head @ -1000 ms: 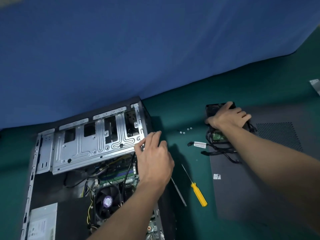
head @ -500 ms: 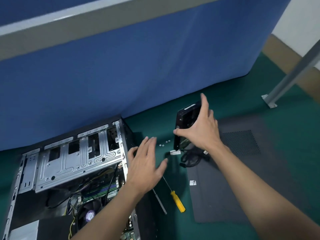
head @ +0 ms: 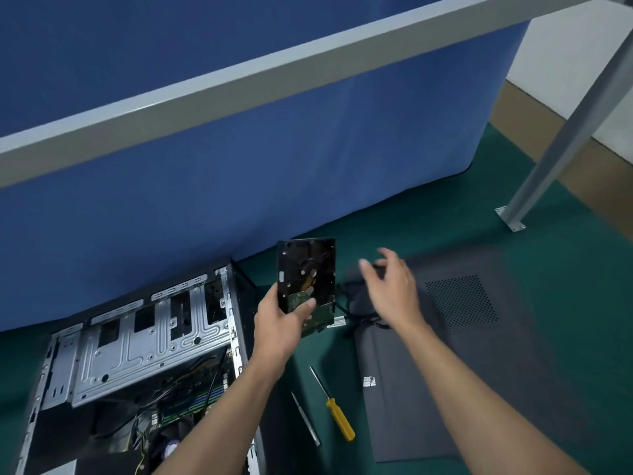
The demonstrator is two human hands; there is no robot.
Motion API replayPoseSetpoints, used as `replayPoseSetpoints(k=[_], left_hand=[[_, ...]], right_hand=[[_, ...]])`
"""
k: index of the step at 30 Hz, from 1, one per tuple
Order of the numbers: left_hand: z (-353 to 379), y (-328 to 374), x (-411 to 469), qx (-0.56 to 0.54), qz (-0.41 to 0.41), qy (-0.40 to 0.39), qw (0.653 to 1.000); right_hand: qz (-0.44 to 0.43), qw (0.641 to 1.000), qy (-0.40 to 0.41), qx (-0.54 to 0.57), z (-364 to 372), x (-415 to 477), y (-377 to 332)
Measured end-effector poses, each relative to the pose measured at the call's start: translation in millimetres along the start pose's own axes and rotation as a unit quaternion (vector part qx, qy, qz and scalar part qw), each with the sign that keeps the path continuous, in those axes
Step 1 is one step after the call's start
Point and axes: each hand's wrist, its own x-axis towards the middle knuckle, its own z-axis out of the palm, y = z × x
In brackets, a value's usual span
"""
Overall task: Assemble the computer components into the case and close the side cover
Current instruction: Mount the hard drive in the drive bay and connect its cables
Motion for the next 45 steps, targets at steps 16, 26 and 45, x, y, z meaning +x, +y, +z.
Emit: replayPoseSetpoints(k=[16, 26, 45], left_hand=[[-19.9, 16.5, -17.7, -0.302, -0.182, 0.033, 0.935], [-43.5, 60.8, -42.4, -0.475, -0.162, -0.007, 0.865], [-163.2, 103.3, -113.4, -0.559, -0.02, -0.033, 0.828]], right_hand=[[-0.177, 0.917, -0.035, -0.355, 3.2, -28.0, 81.8], [-0.019, 0.954, -0.064, 0.293, -26.1, -73.0, -33.4], [-0.093, 0.844, -0.17, 0.501, -6.7, -201.4, -187.6]])
